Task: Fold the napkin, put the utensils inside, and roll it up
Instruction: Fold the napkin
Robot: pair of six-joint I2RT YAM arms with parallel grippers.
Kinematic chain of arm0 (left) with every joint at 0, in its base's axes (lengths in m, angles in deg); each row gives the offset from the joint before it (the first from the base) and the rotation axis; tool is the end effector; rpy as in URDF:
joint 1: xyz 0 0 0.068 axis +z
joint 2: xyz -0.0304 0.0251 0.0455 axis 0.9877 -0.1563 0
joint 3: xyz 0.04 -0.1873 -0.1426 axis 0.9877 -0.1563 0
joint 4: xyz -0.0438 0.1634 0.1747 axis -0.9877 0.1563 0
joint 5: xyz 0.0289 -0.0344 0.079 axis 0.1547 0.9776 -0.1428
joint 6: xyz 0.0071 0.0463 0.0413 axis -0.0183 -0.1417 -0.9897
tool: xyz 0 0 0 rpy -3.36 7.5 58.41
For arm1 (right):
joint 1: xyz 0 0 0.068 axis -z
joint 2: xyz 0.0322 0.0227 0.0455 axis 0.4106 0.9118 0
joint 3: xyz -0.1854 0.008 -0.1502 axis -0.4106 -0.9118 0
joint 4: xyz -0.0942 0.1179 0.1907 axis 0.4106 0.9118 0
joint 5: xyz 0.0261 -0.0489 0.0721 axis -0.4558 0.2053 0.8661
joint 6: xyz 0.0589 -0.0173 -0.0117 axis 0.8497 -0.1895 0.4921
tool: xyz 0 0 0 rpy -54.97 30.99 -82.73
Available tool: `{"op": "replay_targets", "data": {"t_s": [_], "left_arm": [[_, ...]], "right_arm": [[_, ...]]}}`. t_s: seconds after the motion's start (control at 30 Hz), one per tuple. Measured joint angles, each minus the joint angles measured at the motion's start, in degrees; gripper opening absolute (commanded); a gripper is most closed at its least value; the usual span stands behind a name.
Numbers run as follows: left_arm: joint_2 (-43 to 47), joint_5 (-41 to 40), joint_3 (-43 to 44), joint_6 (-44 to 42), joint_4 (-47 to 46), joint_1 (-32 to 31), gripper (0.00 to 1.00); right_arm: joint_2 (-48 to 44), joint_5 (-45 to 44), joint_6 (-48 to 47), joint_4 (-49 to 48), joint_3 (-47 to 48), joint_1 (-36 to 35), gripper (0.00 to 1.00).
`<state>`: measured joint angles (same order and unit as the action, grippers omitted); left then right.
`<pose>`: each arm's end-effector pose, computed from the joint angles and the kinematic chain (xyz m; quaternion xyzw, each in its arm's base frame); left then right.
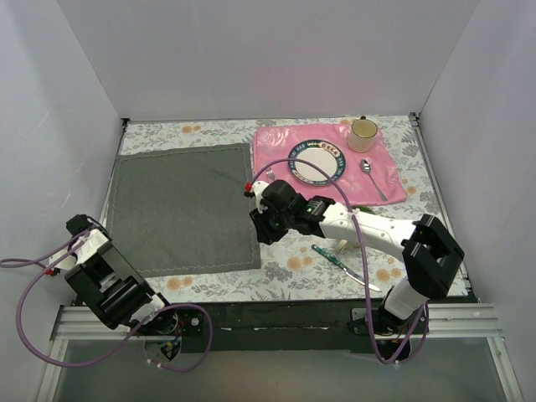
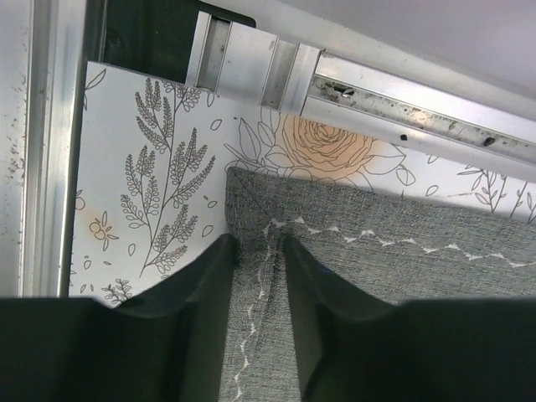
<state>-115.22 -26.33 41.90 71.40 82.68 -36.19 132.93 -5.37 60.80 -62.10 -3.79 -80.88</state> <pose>0.1343 0.1636 0.1259 -0.9130 0.3111 0.1517 0.2160 0.1849 0.2882 0.2099 -0.3586 0.8494 0.2512 0.2947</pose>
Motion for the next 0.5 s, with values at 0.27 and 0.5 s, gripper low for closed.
{"op": "replay_targets", "data": {"t_s": [0.27,0.5], "left_arm": [[0.4,1.2,0.1,0.0,-0.7,0.1,0.00],[6.5,1.7,1.6,-0.3,2.9,-3.6,0.00]], "right_arm": [[-3.2,-1.8,-0.7,0.2,-1.6,0.0,0.36],[-3.5,-1.7,-0.8,0.3,-1.6,0.0,0.36]]}}
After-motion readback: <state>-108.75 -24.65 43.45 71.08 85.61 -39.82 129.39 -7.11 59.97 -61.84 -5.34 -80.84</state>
